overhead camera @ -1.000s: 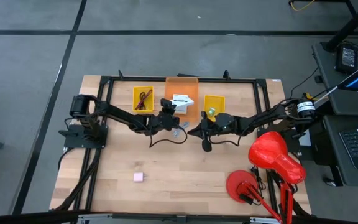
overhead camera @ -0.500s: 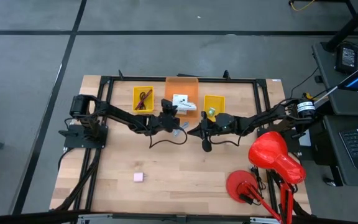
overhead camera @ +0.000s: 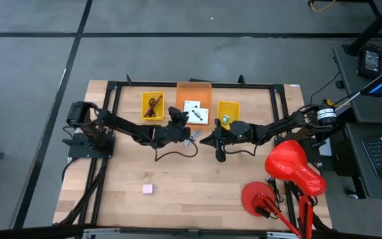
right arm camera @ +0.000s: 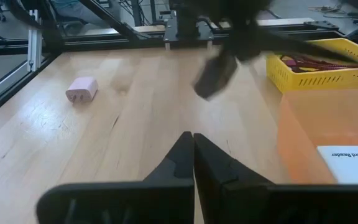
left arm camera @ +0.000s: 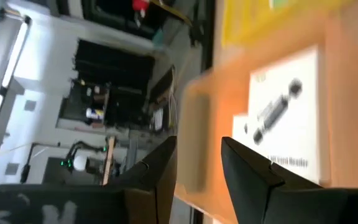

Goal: Pick and place items into bin
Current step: Put the pink charger adapter into the right yellow bin

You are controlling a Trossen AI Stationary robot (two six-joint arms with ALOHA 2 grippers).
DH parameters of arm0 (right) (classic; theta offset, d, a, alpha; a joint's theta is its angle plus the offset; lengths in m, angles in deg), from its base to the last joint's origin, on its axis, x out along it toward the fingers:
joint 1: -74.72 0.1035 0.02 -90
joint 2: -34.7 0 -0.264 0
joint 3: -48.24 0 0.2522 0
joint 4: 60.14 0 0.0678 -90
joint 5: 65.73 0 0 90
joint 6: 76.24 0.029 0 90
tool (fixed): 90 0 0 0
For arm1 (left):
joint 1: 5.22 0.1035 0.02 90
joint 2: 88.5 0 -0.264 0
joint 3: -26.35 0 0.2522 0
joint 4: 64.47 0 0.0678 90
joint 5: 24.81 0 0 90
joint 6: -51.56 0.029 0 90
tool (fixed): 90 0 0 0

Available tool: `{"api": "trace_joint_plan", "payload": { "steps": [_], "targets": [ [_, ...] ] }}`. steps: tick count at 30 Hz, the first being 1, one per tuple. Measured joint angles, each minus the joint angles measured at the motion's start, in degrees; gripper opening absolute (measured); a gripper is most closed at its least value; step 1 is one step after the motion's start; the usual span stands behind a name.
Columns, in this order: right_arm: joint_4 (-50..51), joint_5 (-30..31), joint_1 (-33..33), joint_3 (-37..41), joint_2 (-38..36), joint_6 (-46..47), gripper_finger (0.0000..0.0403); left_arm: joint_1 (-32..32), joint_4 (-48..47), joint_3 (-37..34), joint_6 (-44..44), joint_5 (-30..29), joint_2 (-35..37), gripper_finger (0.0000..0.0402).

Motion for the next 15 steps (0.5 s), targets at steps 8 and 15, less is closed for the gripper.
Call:
{"api": "trace_joint_plan", "payload": {
  "steps": [8, 15],
  "targets": [
    [0.04, 0.0, 0.0, 0.0, 0.0, -0.02, 0.0, -7.59, -0.53, 0.02, -3.09, -0.28, 11.57, 0.0118],
    [0.28, -0.04, 0.0, 0.0, 0.0, 0.0, 0.0, -14.42, -11.85, 0.02, -15.45, 1.39, 19.74, 0.0109]
  ]
}}
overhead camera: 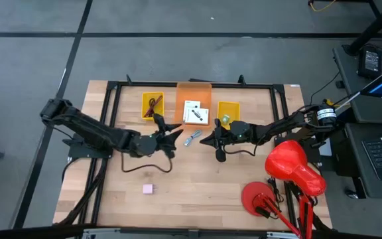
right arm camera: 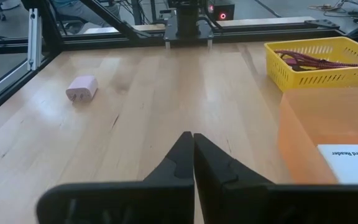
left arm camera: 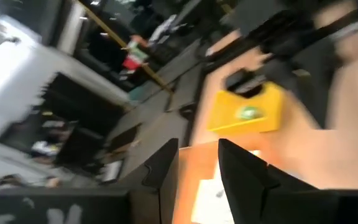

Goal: Pick and place items into bin
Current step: Put the pink charger adapter into the right yellow bin

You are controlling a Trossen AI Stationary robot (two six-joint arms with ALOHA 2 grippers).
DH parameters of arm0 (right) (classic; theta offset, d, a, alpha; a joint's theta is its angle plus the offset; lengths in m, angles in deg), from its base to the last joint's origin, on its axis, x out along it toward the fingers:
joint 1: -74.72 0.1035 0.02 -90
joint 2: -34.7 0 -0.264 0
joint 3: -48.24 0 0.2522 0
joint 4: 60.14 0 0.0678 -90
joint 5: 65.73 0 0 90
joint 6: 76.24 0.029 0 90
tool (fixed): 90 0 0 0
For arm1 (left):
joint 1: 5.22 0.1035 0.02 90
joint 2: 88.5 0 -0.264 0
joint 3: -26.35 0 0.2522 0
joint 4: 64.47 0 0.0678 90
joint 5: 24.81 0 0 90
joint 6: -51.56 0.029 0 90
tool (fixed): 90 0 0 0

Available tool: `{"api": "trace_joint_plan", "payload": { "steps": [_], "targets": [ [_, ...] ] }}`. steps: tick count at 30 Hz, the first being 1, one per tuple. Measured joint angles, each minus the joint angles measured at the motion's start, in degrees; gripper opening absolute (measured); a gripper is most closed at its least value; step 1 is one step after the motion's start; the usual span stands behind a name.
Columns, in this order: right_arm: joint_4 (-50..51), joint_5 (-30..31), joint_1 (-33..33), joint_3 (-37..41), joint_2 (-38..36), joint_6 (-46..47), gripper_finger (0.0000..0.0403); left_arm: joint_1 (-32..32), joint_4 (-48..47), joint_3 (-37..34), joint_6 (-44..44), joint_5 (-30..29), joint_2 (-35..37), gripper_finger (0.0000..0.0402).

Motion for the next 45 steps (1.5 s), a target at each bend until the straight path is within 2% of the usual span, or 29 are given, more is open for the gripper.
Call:
{"api": "trace_joint_plan", "payload": {
  "steps": [7, 12, 23, 29, 34, 38, 45],
  "targets": [
    [0.0, -0.13, 0.04, 0.0, 0.0, 0.15, 0.0, -5.65, -11.34, 0.0, -14.88, 6.0, 2.04, 0.0093],
    [0.0, -0.13, 0.04, -0.02, 0.0, 0.17, 0.0, -8.94, -16.78, 0.0, -21.59, 10.22, 2.04, 0.007],
    [-0.02, -0.11, 0.04, -0.02, 0.0, 0.2, 0.0, -15.69, -19.53, 0.0, -32.16, 16.16, 2.04, 0.0004],
    [-0.23, -0.09, 0.04, -0.02, 0.0, 0.15, 0.0, -18.55, -22.57, 0.1, -40.53, 19.54, 2.04, 0.0002],
    [-1.68, -0.08, 0.04, -0.07, 0.0, 0.04, 0.0, -19.99, -34.0, 4.52, -52.26, 21.82, 1.22, 0.0002],
    [-1.64, -0.15, 0.04, -0.86, 0.0, -0.13, 0.0, -21.03, -38.16, 6.03, -56.18, 22.2, 0.77, 0.0002],
    [-1.32, -2.95, 0.07, -1.92, 0.0, -0.27, 0.0, -21.4, -41.33, 6.03, -69.62, 32.03, 0.75, 0.0002]
  ]
}}
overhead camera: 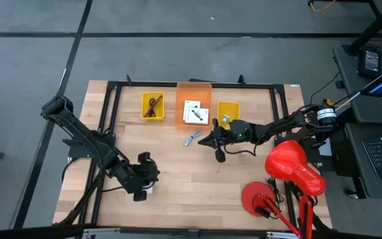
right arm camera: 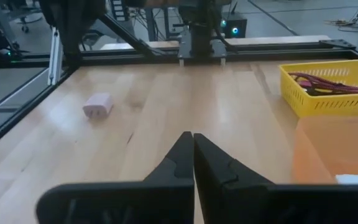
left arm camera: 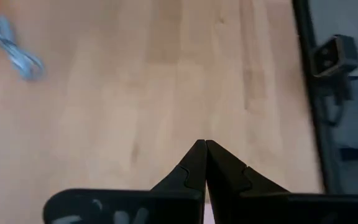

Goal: Pick and place items into bin
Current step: Put the pink charger adapter into the right yellow bin

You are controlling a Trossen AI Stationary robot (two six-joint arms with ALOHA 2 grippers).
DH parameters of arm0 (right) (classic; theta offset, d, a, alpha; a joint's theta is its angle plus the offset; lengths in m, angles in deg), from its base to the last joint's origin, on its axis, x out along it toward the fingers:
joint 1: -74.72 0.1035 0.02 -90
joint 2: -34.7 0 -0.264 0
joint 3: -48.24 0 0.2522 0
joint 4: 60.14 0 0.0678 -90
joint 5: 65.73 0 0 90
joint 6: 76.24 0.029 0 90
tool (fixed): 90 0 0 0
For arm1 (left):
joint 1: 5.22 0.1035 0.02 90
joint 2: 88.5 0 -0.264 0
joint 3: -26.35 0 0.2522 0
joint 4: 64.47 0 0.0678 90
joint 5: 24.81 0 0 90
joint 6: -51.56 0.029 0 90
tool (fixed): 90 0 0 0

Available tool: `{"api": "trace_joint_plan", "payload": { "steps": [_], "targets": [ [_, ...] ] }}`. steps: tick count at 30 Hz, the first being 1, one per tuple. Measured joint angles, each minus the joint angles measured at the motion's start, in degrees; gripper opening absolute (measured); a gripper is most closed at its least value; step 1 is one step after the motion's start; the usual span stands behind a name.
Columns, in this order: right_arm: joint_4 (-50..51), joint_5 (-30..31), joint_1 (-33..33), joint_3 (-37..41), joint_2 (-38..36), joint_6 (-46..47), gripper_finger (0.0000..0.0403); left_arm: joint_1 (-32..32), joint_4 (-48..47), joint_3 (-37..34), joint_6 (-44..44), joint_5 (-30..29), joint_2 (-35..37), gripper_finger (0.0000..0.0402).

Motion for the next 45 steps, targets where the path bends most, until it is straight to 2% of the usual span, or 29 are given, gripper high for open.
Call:
{"api": "trace_joint_plan", "payload": {
  "steps": [4, 10, 14, 18, 23, 28, 32, 37, 45],
  "targets": [
    [0.71, 0.0, 0.0, 0.0, 0.0, -1.23, 0.0, -0.5, -0.23, 0.13, -3.33, 3.45, 0.0, 0.0002],
    [0.67, -0.02, 0.0, 0.0, 0.0, -1.28, 0.0, -2.76, -8.74, 5.18, -9.24, 2.52, -1.37, 0.0002],
    [0.95, -0.04, 0.0, 0.0, 0.0, -1.3, 0.0, -3.42, -15.8, 11.09, -13.24, 3.52, -6.47, 0.0002],
    [0.95, -0.04, 0.0, 0.0, 0.0, -1.3, 0.0, -4.27, -21.23, 16.94, -13.56, 5.48, -12.52, 0.0002],
    [1.07, -0.06, 0.0, 0.0, 0.0, -1.3, 0.0, -5.68, -23.84, 21.02, -16.77, 5.63, -16.78, 0.0002],
    [1.12, -0.08, 0.0, 0.0, 0.0, -1.3, 0.0, -6.05, -24.74, 21.49, -16.98, 5.33, -17.42, 0.0002],
    [1.95, -0.08, 0.0, 0.0, 0.0, -1.2, 0.0, -6.03, -29.4, 21.49, -18.62, 3.61, -17.42, 0.0002],
    [4.19, -0.08, 0.0, 0.0, 0.0, -1.02, 0.0, -6.15, -32.65, 21.46, -19.39, 4.24, -17.42, 0.0005],
    [4.2, -0.08, 0.0, 0.0, 0.0, -1.02, 0.0, -7.84, -32.69, 21.44, -21.04, 1.75, -17.42, 0.0061]
  ]
}}
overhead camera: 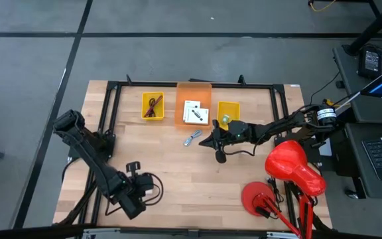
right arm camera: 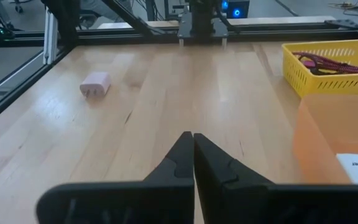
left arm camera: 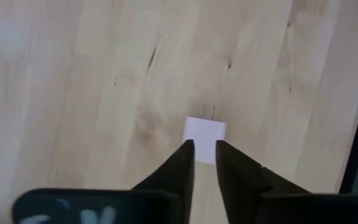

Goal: Pick and place items into bin
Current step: Put the pink charger adapter into the right yellow bin

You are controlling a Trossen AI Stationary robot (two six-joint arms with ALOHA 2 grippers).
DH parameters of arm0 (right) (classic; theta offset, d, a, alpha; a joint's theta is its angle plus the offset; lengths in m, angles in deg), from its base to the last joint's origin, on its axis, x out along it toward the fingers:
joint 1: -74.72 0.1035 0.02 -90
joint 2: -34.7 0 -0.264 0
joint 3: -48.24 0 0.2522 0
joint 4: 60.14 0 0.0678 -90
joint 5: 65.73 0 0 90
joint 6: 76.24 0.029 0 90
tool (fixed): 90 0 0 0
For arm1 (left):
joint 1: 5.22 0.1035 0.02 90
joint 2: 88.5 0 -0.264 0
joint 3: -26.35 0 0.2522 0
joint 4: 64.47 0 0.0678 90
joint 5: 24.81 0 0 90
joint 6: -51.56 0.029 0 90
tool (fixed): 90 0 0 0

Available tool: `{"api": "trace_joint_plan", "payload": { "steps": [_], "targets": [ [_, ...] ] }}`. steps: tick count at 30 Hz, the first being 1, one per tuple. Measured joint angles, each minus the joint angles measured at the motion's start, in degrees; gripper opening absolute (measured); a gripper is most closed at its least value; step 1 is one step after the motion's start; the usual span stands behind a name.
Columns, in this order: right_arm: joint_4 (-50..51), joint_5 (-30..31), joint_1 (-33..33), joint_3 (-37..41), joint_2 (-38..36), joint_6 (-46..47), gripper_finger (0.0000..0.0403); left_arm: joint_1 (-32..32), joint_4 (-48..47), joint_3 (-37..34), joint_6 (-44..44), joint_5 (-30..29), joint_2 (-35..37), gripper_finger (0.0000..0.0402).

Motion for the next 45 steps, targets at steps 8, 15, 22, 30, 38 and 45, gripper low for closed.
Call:
{"api": "trace_joint_plan", "payload": {
  "steps": [8, 15, 22, 30, 38, 45],
  "targets": [
    [-0.05, 0.0, 0.02, 0.0, 0.0, -0.18, 0.0, -0.67, -0.24, -0.11, -5.38, -0.4, 0.0, 0.014],
    [-0.08, 0.0, 0.02, 0.0, 0.0, -0.22, 0.0, -1.03, -0.12, -4.11, -7.77, 1.72, 0.0, 0.0193],
    [-0.08, 0.0, 0.02, 0.02, 0.0, -0.05, 0.0, -1.02, 6.43, -6.43, -3.41, 1.8, 0.0, 0.0212],
    [0.34, 0.0, 0.02, 0.02, 0.0, 0.06, 0.0, -1.13, 9.91, -7.69, -3.27, 1.64, 0.0, 0.0216],
    [0.38, 0.0, 0.02, 0.02, 0.0, 0.14, 0.0, -1.4, 9.94, -7.7, -0.6, 1.56, -3.53, 0.0216],
    [0.38, 0.0, 0.02, 0.02, 0.0, 0.14, 0.0, -1.38, 9.99, -7.74, 1.3, 3.95, -8.44, 0.0216]
  ]
}}
